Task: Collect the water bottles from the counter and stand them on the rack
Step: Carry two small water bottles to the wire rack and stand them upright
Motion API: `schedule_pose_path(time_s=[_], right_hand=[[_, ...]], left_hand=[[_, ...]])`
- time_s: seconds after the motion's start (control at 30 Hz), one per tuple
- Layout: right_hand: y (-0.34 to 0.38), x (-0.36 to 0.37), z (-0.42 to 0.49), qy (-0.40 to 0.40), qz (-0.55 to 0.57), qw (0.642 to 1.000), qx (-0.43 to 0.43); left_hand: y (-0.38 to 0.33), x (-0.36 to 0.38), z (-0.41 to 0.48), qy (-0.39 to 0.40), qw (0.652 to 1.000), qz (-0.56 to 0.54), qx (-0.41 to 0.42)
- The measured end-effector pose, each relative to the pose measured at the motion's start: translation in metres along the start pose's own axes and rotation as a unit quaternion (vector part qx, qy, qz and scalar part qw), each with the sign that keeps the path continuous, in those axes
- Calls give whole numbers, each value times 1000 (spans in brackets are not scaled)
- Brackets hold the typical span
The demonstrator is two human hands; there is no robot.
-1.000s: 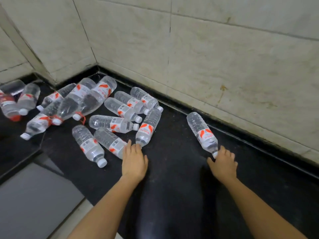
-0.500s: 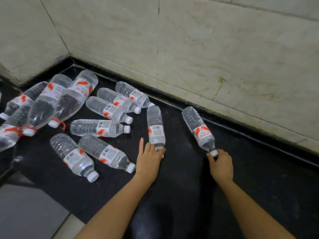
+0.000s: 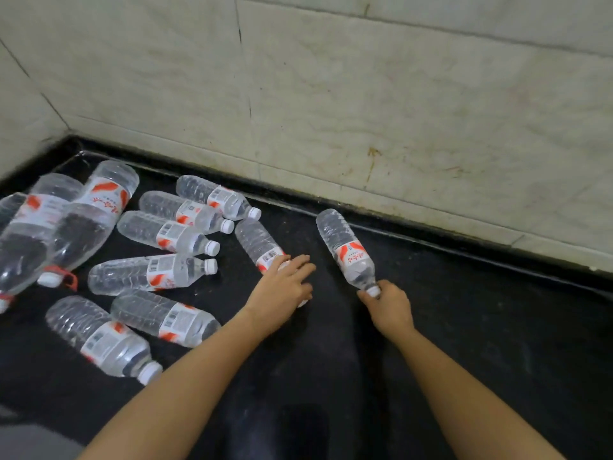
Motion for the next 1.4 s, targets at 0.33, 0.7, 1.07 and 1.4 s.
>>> schedule_pose_path(time_s=[0.33, 0.7, 1.07, 1.4], right_hand=[[-28, -6, -37, 28, -32, 997, 61], [0, -60, -63, -52, 25, 998, -23], [-8, -177, -150, -127, 25, 987, -92], [-148, -341, -294, -221, 44, 973, -54]], left_hand=[[-8, 35, 6, 150, 988, 28, 31], [10, -39, -1, -186, 958, -210, -56], [-82, -113, 0, -188, 829, -511, -132], [-279, -248, 16, -197, 772, -604, -6]])
Point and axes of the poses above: each hand's wrist, its own z-axis towards the middle knuckle, its own x-axis out of the palm, y = z × x, the point moved 6 cm from there along z, towards the middle knuckle, and after that the axes turned 6 degrees about z, right-handed, at the moved point
